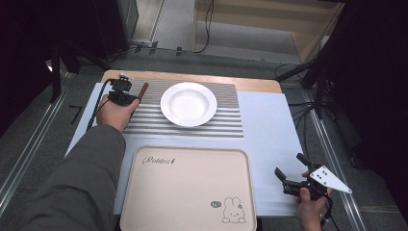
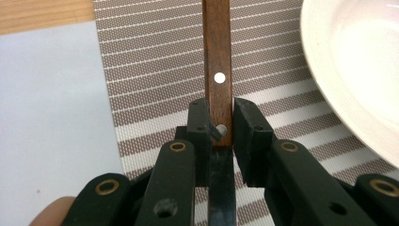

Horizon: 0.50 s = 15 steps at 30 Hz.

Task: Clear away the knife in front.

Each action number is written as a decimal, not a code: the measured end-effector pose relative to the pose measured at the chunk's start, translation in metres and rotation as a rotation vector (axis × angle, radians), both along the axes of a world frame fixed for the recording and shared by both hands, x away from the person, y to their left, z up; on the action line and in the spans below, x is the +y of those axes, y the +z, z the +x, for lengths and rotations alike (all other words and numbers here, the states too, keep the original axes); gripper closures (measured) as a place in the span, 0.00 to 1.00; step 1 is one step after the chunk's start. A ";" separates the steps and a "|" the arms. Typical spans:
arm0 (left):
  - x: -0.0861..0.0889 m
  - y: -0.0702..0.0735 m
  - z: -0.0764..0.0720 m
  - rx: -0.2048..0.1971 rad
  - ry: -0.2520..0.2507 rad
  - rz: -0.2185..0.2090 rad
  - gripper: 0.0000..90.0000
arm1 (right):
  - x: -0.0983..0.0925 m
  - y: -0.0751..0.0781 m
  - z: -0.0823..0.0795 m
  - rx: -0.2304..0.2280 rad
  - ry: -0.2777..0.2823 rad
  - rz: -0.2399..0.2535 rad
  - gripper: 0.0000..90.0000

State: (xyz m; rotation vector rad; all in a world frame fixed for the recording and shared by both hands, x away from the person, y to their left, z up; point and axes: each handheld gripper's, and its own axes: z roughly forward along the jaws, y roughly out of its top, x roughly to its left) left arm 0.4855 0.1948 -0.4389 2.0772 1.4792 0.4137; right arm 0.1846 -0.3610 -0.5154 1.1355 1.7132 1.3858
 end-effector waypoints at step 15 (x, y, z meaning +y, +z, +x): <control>0.000 0.007 -0.022 0.009 -0.023 -0.033 0.87 | 0.000 0.000 0.000 0.002 -0.003 -0.004 0.00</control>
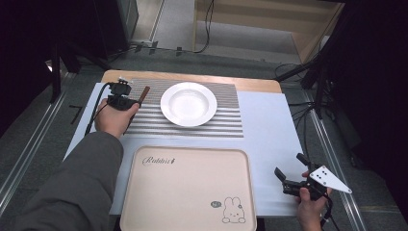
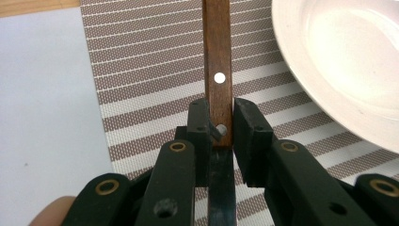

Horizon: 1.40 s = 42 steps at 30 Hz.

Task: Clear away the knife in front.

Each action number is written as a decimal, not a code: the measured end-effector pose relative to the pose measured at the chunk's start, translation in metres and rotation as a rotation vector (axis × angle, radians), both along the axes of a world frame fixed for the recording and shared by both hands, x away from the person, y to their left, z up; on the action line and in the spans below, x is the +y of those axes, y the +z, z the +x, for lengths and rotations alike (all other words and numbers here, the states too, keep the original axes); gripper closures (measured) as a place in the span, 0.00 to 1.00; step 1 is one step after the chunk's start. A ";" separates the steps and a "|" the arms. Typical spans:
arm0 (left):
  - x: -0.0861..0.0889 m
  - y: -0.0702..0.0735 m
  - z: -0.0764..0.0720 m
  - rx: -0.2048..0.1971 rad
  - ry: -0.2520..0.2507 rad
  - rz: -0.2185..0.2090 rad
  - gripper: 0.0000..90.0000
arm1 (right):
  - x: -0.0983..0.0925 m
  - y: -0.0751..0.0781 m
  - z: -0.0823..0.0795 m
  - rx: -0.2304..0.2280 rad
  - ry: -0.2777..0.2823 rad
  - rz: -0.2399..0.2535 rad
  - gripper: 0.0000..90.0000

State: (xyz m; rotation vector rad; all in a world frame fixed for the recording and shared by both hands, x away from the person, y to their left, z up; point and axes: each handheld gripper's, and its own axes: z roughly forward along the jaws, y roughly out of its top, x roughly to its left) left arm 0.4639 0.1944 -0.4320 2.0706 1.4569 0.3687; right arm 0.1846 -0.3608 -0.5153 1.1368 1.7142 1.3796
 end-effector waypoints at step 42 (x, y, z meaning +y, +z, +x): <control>-0.007 0.008 -0.068 -0.048 -0.119 -0.030 0.87 | 0.001 0.000 0.000 0.000 0.000 -0.007 0.00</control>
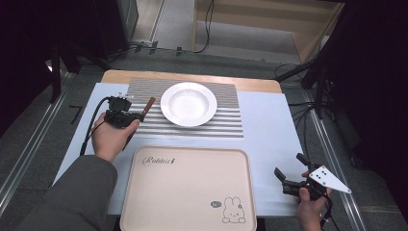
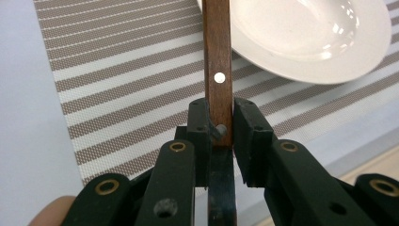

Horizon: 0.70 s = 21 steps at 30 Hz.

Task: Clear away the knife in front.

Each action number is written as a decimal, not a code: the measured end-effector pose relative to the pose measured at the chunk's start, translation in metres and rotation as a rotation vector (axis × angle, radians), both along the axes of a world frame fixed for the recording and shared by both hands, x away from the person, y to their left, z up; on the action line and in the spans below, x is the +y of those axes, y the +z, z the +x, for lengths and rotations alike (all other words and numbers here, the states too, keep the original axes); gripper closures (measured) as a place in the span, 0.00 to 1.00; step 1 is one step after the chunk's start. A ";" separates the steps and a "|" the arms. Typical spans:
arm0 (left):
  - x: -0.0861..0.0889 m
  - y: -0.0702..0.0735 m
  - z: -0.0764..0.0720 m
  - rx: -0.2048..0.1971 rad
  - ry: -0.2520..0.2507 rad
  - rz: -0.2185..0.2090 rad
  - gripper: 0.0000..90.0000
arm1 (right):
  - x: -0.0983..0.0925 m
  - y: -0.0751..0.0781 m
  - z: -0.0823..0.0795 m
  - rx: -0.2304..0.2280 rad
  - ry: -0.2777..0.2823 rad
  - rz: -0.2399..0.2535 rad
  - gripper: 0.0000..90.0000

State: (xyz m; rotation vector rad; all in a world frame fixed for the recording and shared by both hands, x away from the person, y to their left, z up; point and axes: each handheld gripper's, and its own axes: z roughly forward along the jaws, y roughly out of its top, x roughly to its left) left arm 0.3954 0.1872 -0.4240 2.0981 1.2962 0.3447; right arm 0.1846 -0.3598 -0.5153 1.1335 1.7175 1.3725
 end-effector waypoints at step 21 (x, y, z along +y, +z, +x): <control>-0.006 0.001 -0.036 -0.010 -0.045 -0.021 0.87 | 0.000 0.000 0.000 0.000 0.000 -0.002 0.00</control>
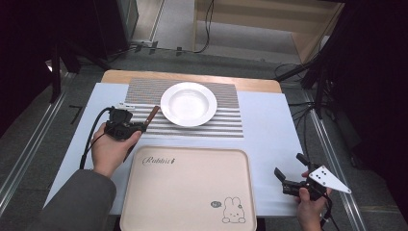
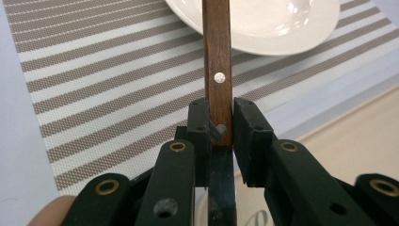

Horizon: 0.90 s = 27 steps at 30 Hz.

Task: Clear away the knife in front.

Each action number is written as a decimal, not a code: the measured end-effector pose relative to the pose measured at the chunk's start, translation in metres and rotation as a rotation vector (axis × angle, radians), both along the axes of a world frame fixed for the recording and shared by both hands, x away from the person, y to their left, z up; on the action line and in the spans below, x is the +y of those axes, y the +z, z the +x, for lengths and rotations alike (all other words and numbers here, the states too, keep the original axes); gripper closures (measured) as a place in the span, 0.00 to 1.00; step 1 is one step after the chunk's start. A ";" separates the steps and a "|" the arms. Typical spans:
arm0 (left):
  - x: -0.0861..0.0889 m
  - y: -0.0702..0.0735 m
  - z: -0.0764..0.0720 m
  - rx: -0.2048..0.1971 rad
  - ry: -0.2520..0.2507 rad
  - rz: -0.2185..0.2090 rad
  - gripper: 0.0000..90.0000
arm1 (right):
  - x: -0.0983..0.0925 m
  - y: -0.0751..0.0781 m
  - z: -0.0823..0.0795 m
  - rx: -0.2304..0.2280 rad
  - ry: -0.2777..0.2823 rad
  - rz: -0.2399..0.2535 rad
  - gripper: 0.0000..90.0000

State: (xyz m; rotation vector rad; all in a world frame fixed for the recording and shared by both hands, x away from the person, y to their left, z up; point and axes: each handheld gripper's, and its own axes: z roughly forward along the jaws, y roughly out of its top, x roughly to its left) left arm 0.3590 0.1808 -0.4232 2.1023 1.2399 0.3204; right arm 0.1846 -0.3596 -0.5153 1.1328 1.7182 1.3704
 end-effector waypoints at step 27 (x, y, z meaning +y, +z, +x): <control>-0.006 -0.007 -0.054 0.006 -0.046 -0.050 0.87 | 0.001 0.000 0.000 0.001 0.001 -0.002 0.00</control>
